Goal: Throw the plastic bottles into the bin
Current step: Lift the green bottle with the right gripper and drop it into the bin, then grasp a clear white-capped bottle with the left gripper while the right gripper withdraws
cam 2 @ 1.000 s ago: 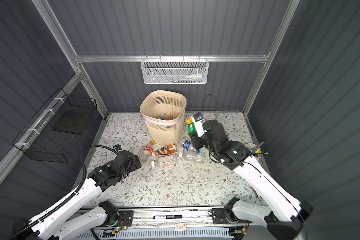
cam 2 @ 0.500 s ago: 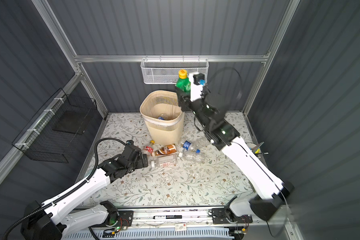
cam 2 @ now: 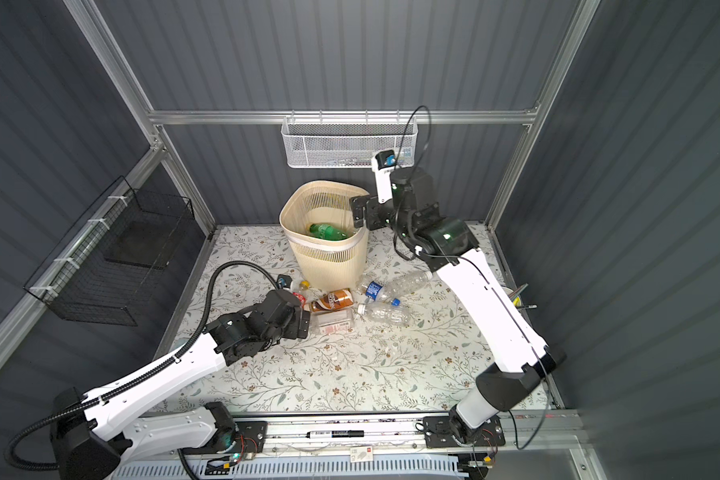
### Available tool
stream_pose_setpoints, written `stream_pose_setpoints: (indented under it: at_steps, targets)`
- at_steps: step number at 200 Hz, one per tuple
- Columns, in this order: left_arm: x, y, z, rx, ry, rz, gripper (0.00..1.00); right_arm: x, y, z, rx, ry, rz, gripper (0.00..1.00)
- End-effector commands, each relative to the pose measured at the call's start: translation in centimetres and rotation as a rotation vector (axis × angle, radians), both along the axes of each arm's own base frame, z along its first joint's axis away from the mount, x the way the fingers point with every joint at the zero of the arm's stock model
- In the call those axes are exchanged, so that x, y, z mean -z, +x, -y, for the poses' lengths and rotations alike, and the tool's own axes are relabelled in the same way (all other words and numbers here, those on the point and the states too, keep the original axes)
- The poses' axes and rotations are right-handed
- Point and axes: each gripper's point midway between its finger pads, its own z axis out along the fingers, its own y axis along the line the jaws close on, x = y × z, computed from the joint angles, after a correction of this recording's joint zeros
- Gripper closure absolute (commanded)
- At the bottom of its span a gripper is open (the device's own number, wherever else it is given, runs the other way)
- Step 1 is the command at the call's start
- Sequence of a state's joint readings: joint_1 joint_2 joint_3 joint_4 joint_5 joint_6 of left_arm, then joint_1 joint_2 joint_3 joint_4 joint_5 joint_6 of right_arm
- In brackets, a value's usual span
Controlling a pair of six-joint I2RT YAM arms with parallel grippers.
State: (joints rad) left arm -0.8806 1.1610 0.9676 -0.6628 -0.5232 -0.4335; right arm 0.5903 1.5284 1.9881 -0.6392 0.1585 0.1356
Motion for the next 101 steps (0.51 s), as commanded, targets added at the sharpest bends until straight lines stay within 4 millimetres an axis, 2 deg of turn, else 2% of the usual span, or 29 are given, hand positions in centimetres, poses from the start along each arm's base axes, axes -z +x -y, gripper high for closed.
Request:
stream_pose_setpoints:
  at_steps: [1, 14, 43, 73, 101]
  targets:
    - [-0.1, 0.2, 1.6, 0.126, 0.114, 0.015, 0.00, 1.7, -0.2, 3.2, 0.098, 0.025, -0.044, 0.01]
    - [0.5, 0.2, 2.9, 0.207, 0.145, -0.007, 0.00, 3.6, -0.6, 4.9, 0.126, 0.063, -0.087, 0.01]
    - [2.2, 0.1, 6.0, 0.415, 0.234, -0.089, 0.00, 9.9, -2.1, 8.7, 0.211, 0.075, -0.201, 0.01]
    - [5.0, 0.0, 8.1, 0.574, 0.349, -0.218, 0.00, 17.0, -4.3, 12.0, 0.299, 0.072, -0.338, 0.01]
    - [7.4, 0.1, 9.3, 0.664, 0.412, -0.292, 0.01, 21.4, -7.1, 14.3, 0.355, 0.104, -0.423, 0.01]
